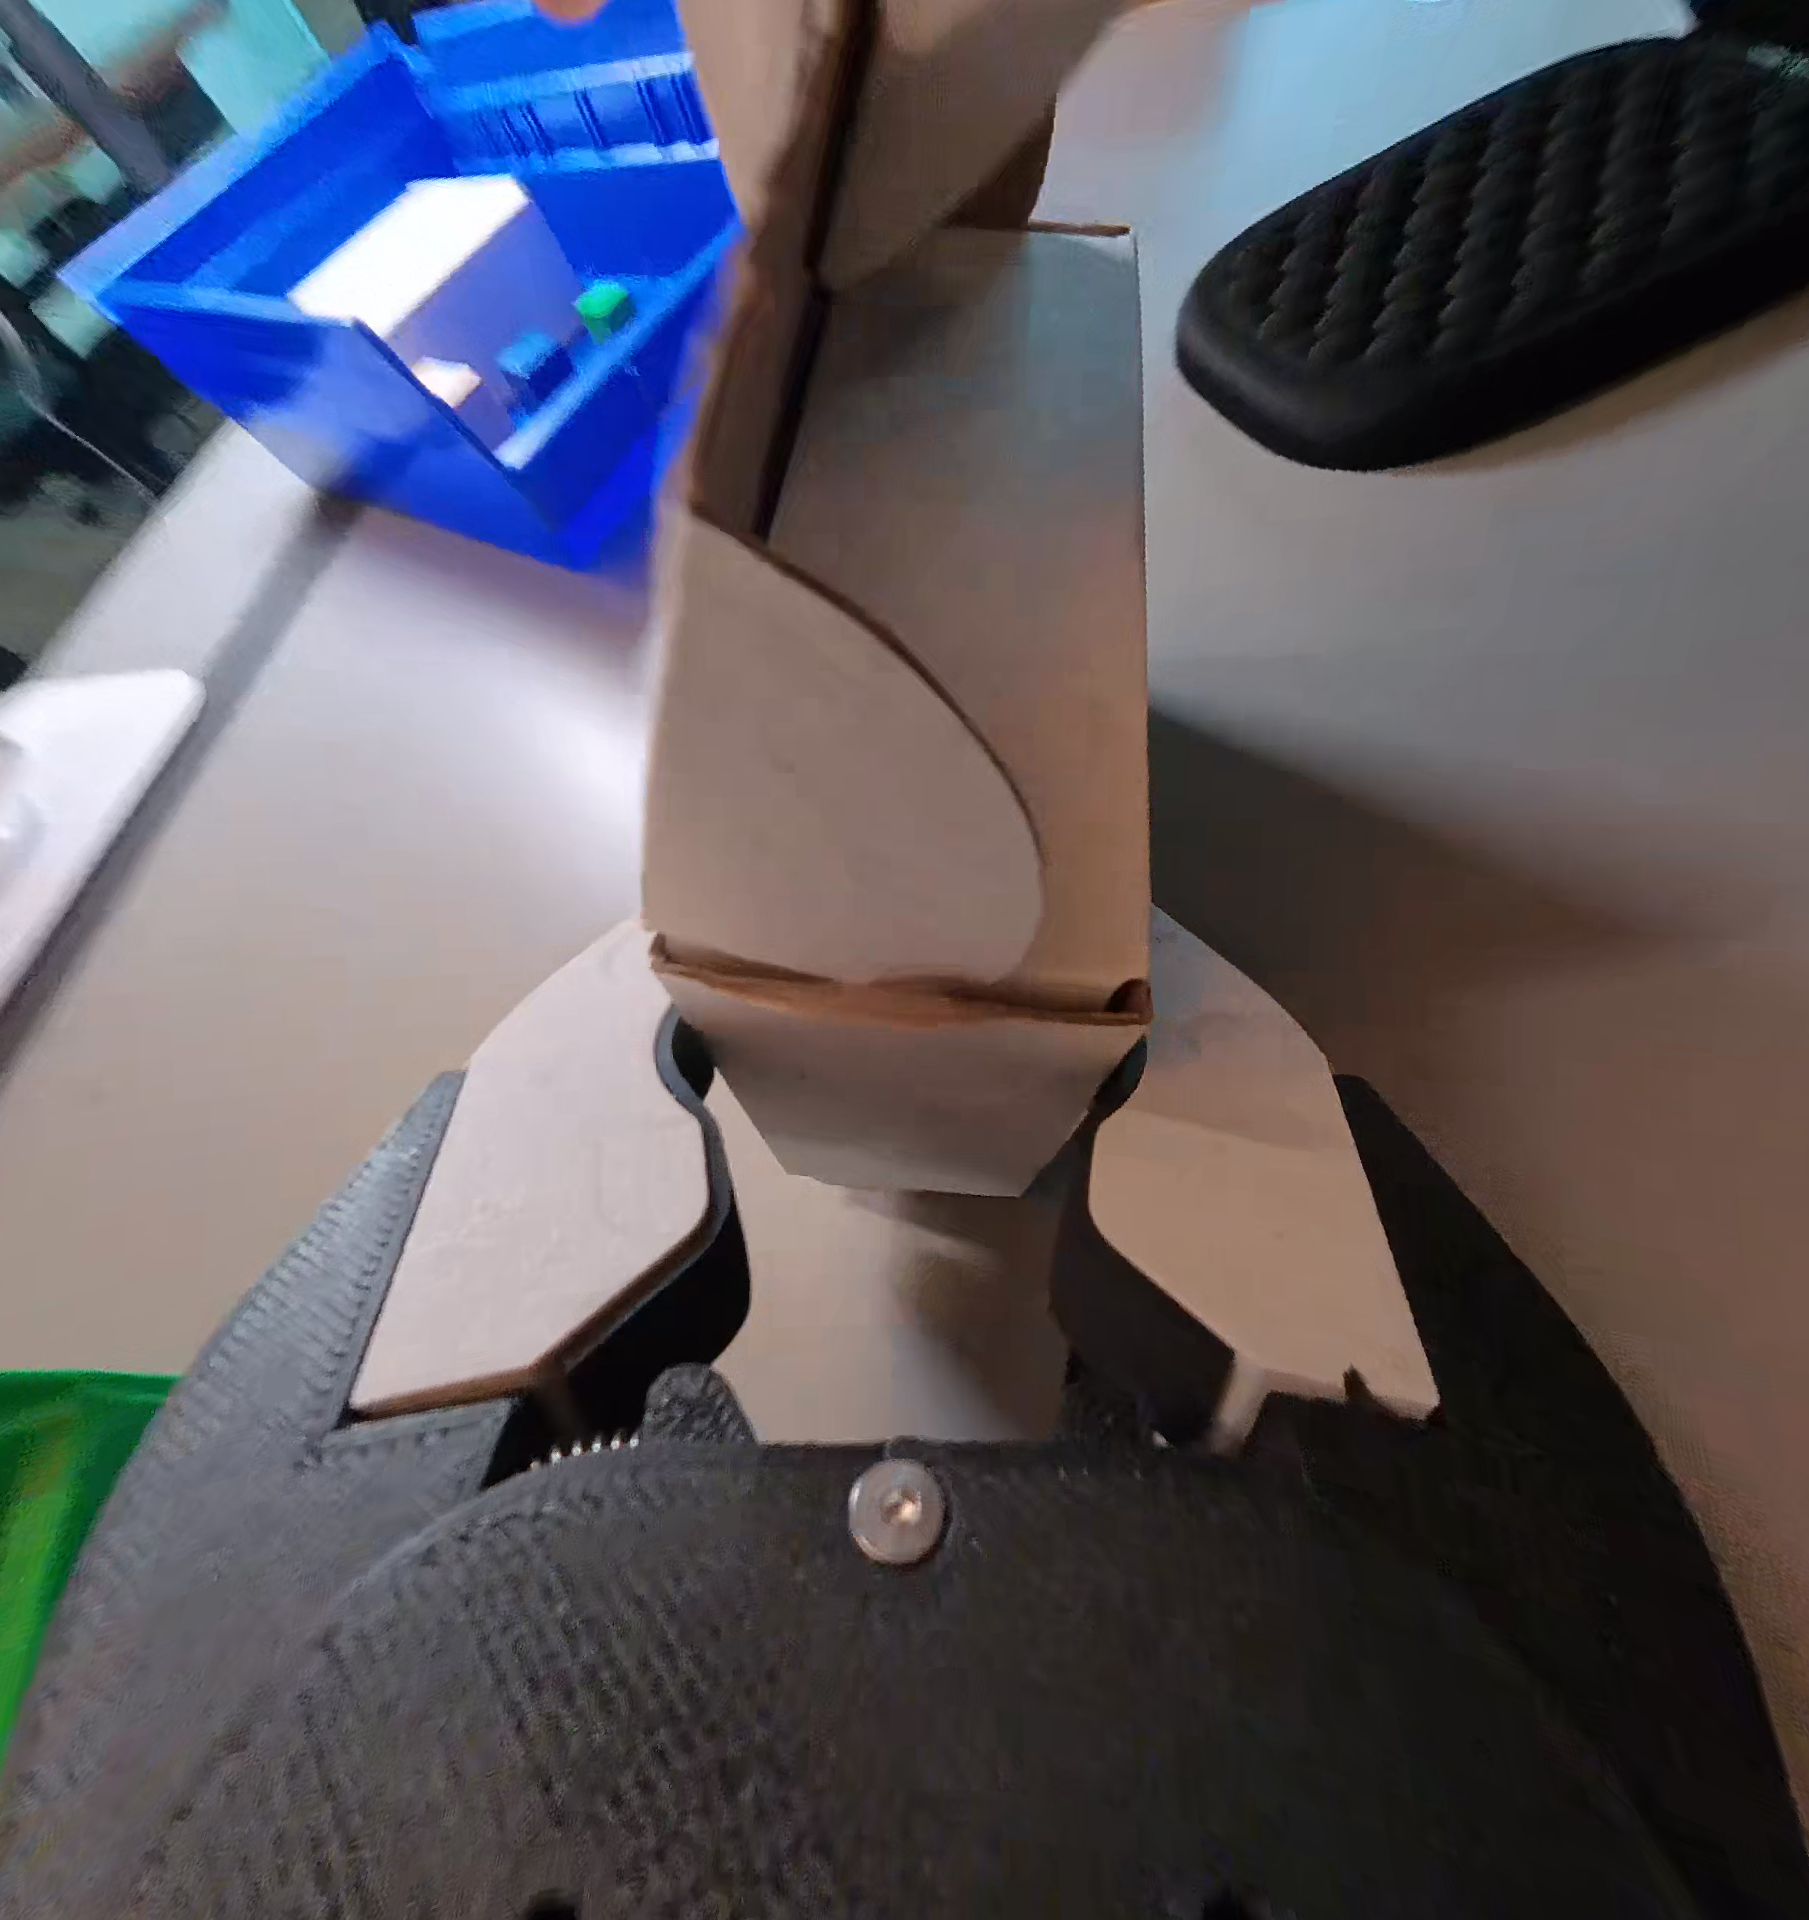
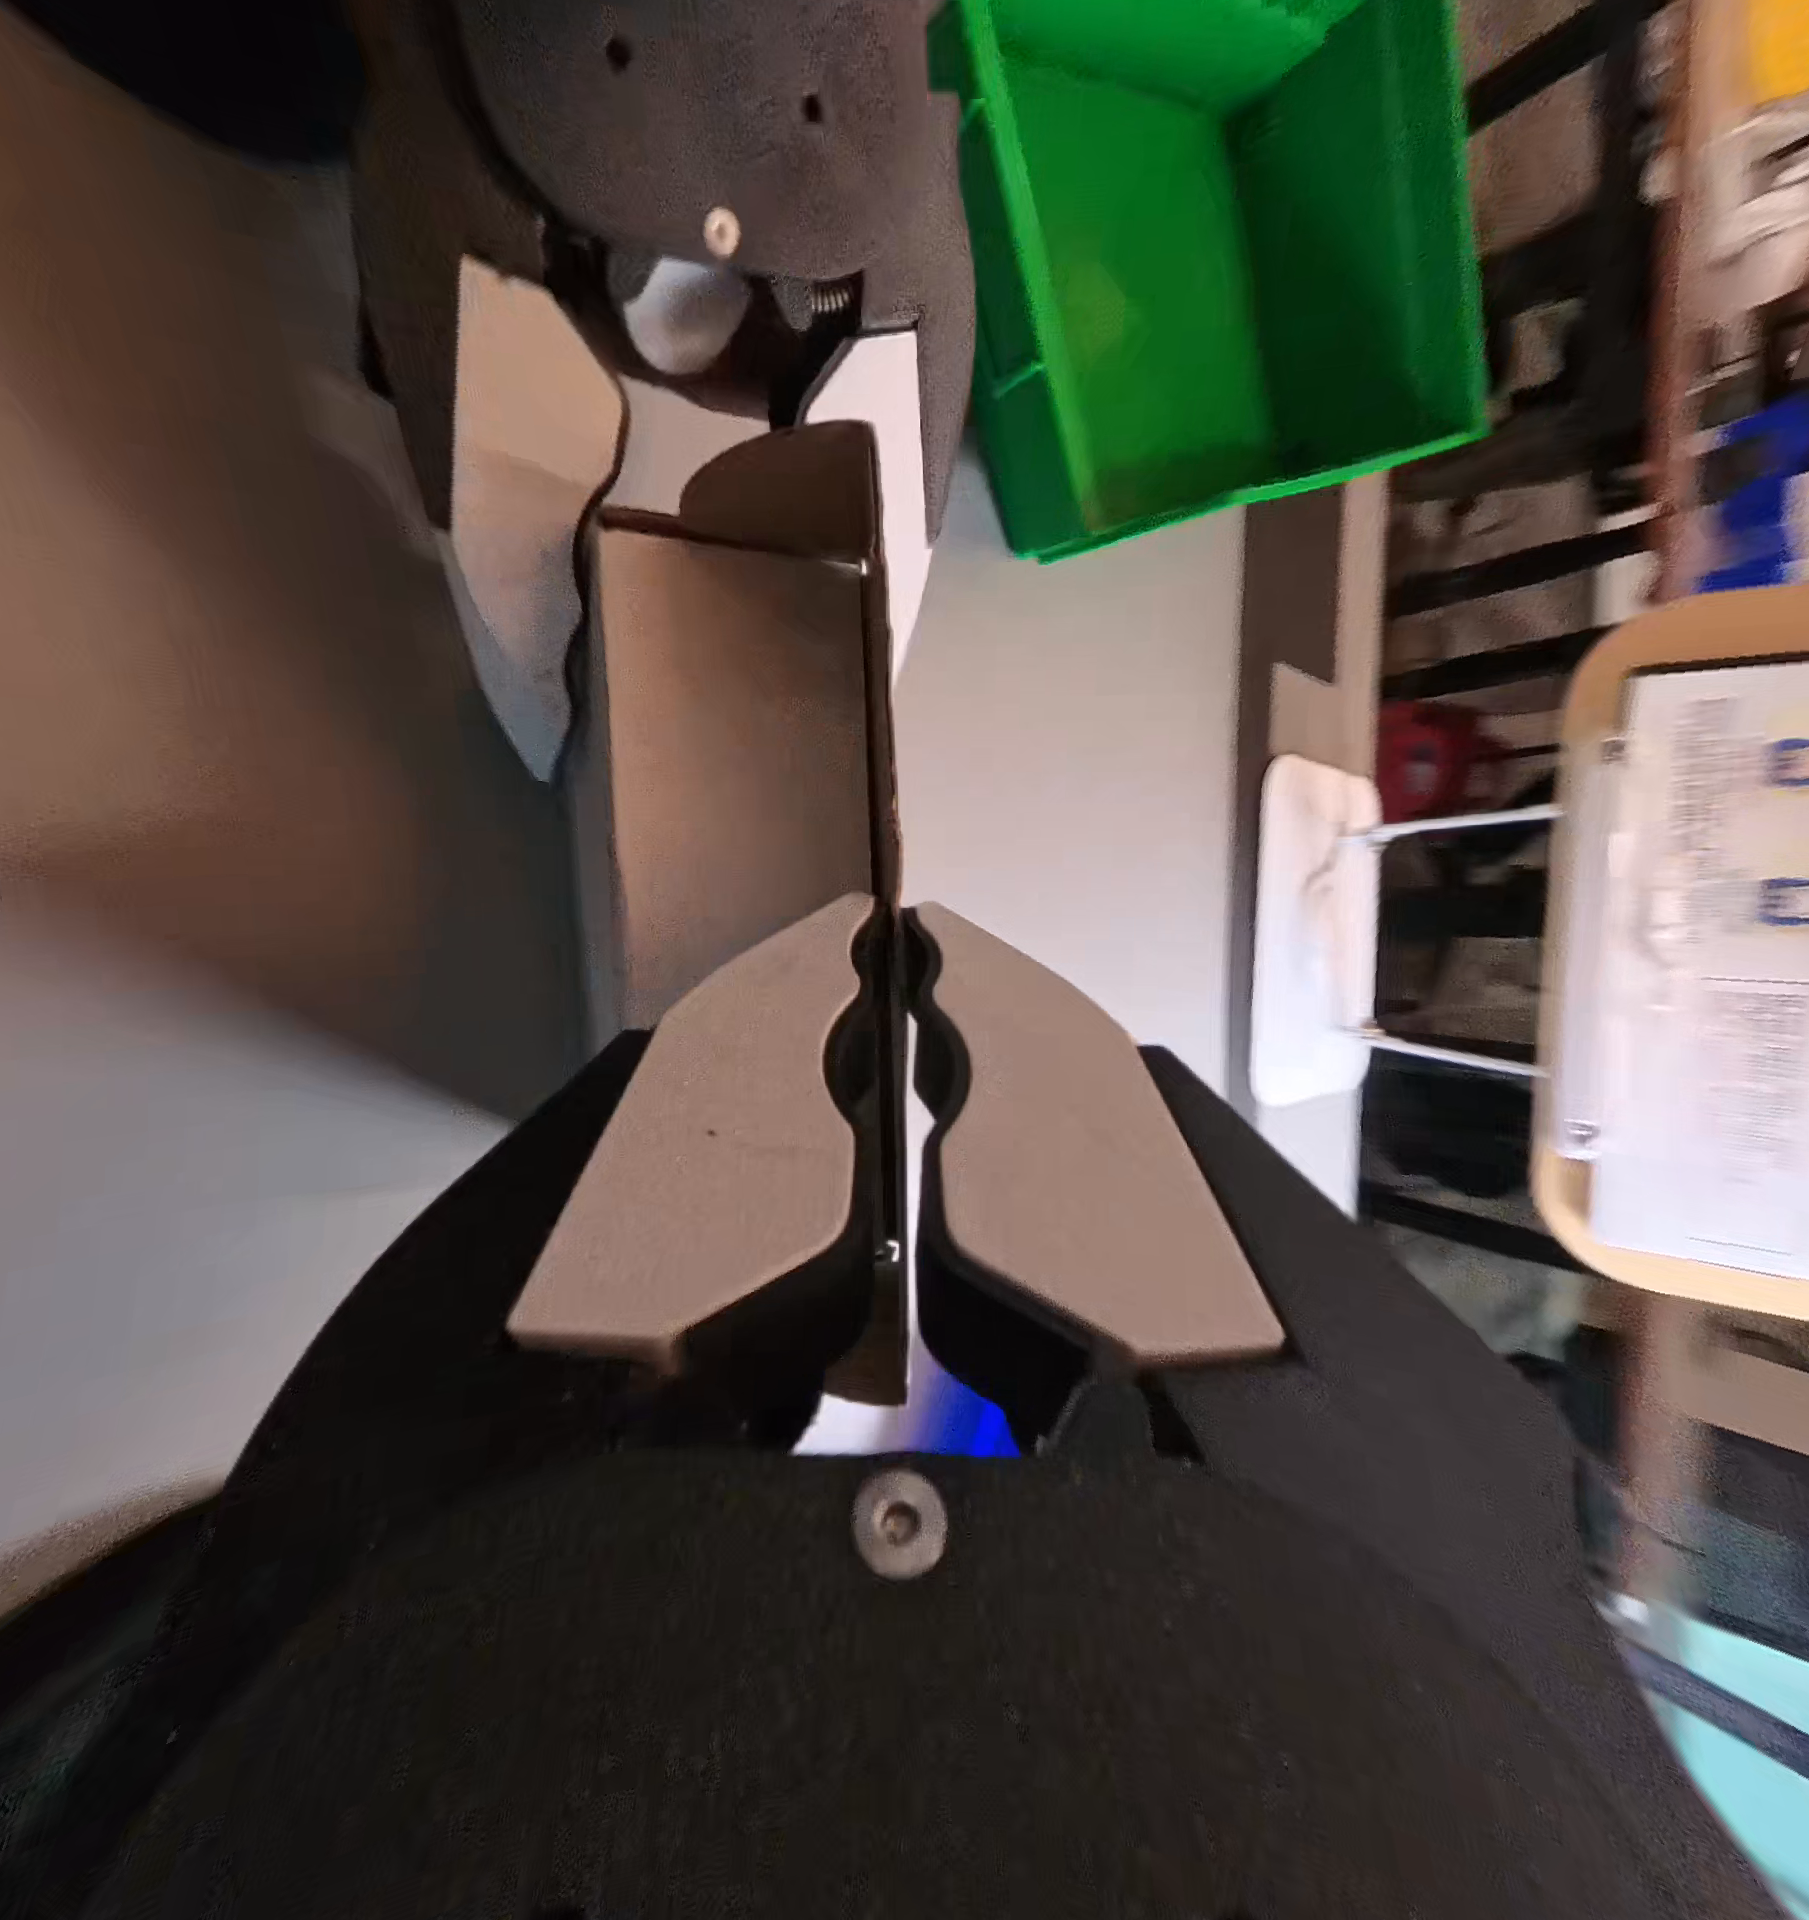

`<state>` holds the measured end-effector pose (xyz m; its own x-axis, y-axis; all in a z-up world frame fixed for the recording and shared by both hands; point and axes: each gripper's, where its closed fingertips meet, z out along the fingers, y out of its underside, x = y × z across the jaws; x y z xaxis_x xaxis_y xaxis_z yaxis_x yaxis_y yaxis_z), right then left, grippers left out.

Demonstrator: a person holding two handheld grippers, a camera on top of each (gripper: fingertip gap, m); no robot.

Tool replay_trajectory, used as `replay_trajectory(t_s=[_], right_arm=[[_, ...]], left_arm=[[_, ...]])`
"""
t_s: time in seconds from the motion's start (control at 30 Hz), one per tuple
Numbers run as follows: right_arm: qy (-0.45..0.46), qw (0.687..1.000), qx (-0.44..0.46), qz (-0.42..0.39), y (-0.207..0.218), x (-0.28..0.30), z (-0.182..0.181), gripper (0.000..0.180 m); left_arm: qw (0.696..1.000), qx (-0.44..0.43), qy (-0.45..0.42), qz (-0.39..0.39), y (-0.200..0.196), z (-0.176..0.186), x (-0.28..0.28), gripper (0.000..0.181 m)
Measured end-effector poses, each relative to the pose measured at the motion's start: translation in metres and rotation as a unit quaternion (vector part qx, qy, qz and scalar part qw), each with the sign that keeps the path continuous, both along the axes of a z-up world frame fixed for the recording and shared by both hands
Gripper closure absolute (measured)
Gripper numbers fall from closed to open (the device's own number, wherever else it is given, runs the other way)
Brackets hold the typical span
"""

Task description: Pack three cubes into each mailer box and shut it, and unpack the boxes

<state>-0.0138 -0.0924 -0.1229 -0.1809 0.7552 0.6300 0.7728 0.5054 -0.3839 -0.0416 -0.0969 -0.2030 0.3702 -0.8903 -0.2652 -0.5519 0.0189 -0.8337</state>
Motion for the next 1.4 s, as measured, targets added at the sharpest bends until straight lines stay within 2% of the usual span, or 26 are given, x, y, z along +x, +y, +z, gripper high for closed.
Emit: replay_trajectory(t_s=[0.1,0.17,0.27,0.33,0.4,0.5,0.6,0.73,0.97,1.13,1.27,1.4], right_arm=[[-0.021,0.998,-0.063,-0.002,0.002,0.001,0.006,0.179],[-0.033,0.997,-0.072,-0.012,0.009,0.0,0.008,0.179],[-0.04,0.998,-0.044,-0.038,0.027,0.002,0.018,0.179],[-0.028,0.997,-0.053,-0.053,0.029,0.002,0.023,0.179],[-0.02,0.997,-0.046,-0.063,0.03,0.002,0.026,0.179],[-0.008,0.997,-0.043,-0.066,0.027,0.002,0.032,0.178],[0.002,0.996,-0.057,-0.065,0.023,0.0,0.04,0.178],[0.001,0.995,-0.074,-0.061,0.023,0.0,0.042,0.179],[-0.007,0.995,-0.082,-0.054,0.054,0.003,0.039,0.179],[-0.029,0.995,-0.079,-0.053,0.082,-0.005,0.03,0.179],[-0.058,0.995,-0.064,-0.057,0.105,-0.011,0.016,0.178],[-0.092,0.991,-0.067,-0.072,0.132,-0.014,-0.012,0.176]], left_arm=[[0.995,0.098,0.022,0.016,0.011,0.005,-0.003,0.108],[0.993,0.106,0.025,0.039,0.019,0.004,-0.01,0.107],[0.997,0.062,-0.016,0.047,0.02,0.008,-0.025,0.099],[0.997,-0.003,-0.065,0.041,0.015,0.014,-0.028,0.094],[0.988,-0.088,-0.128,0.009,0.001,0.022,-0.024,0.092],[0.977,-0.126,-0.17,-0.016,-0.011,0.032,-0.02,0.095],[0.982,-0.126,-0.139,-0.002,-0.01,0.022,-0.022,0.113],[0.995,-0.089,-0.044,0.006,-0.011,-0.007,-0.022,0.119],[0.995,-0.075,-0.055,-0.03,-0.024,0.007,-0.024,0.136],[0.995,-0.066,-0.027,-0.071,-0.039,-0.001,-0.014,0.144],[0.995,-0.05,-0.011,-0.081,-0.043,-0.002,-0.011,0.151],[0.996,-0.046,-0.013,-0.079,-0.043,-0.001,-0.011,0.149]])
